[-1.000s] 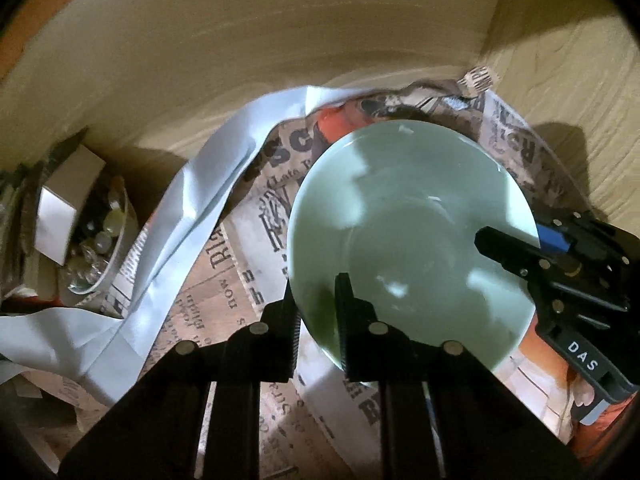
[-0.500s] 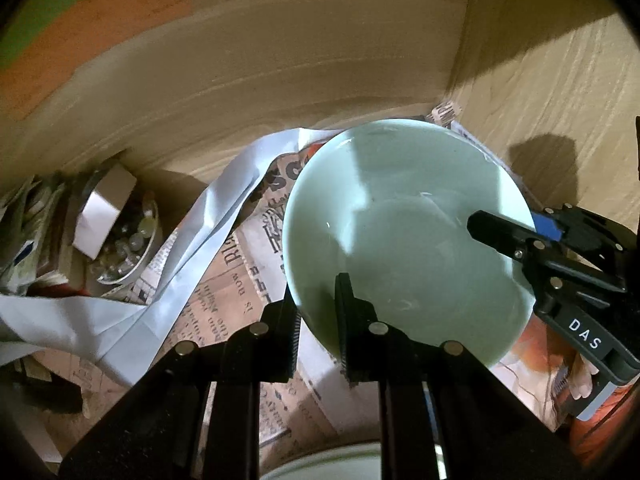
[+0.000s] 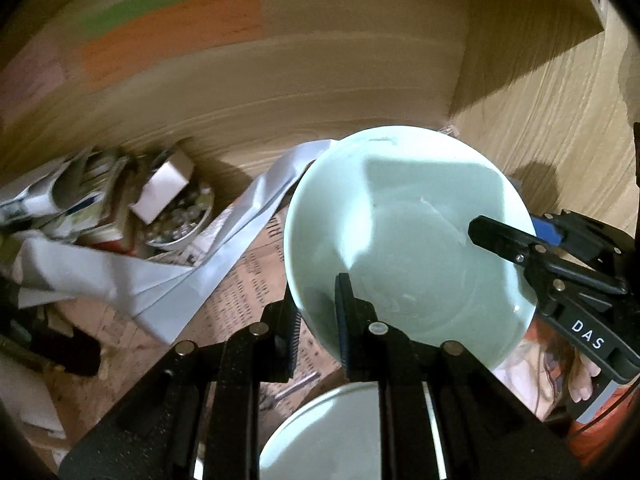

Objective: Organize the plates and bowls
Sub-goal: 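Lift the mint green bowl with the left tool over the bowl stack, then lower the mint green bowl into the white bowl and open the left tool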

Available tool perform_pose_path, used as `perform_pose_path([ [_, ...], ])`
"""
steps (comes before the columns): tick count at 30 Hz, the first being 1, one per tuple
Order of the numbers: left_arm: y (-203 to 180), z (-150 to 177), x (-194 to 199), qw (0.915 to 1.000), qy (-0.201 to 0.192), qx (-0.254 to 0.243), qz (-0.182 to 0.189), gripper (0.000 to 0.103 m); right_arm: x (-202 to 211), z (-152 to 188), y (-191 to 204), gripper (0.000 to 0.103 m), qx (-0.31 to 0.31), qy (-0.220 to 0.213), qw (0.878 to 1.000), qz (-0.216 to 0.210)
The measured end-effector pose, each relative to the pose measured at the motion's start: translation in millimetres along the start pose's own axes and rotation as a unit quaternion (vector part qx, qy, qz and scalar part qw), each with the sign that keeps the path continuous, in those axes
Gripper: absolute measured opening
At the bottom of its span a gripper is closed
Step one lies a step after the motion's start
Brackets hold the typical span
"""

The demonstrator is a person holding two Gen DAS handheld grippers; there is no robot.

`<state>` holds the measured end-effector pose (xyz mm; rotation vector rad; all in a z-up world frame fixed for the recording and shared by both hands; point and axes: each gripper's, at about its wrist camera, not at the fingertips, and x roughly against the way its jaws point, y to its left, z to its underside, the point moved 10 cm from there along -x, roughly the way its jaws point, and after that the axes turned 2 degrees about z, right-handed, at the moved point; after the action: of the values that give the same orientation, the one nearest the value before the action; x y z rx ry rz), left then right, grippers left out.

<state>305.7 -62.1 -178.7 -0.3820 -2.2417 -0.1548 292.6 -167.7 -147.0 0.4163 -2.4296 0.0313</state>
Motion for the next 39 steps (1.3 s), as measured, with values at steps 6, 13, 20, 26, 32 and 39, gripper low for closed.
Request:
perform_pose_path([
  [6, 18, 18, 30, 0.9996, -0.019, 0.015, -0.012, 0.016, 6, 3, 29, 0.022, 0.013, -0.005, 1.000, -0.013],
  [13, 46, 40, 57, 0.9984, -0.036, 0.033, -0.030, 0.016, 10, 9, 67, 0.022, 0.027, -0.012, 0.999, -0.029],
  [20, 68, 61, 72, 0.9970, -0.040, 0.054, -0.038, 0.016, 10, 16, 100, 0.022, 0.031, -0.010, 0.998, -0.053],
  [26, 88, 83, 86, 0.9953, -0.045, 0.071, -0.048, 0.016, 9, 24, 131, 0.022, 0.047, -0.006, 0.996, -0.070],
  [32, 110, 104, 93, 0.9936, -0.042, 0.087, -0.059, 0.016, 5, 33, 156, 0.022, 0.057, 0.004, 0.995, -0.084],
  [39, 132, 130, 102, 0.9910, -0.040, 0.106, -0.071, 0.016, -4, 44, 182, 0.023, 0.071, 0.020, 0.992, -0.100],
])
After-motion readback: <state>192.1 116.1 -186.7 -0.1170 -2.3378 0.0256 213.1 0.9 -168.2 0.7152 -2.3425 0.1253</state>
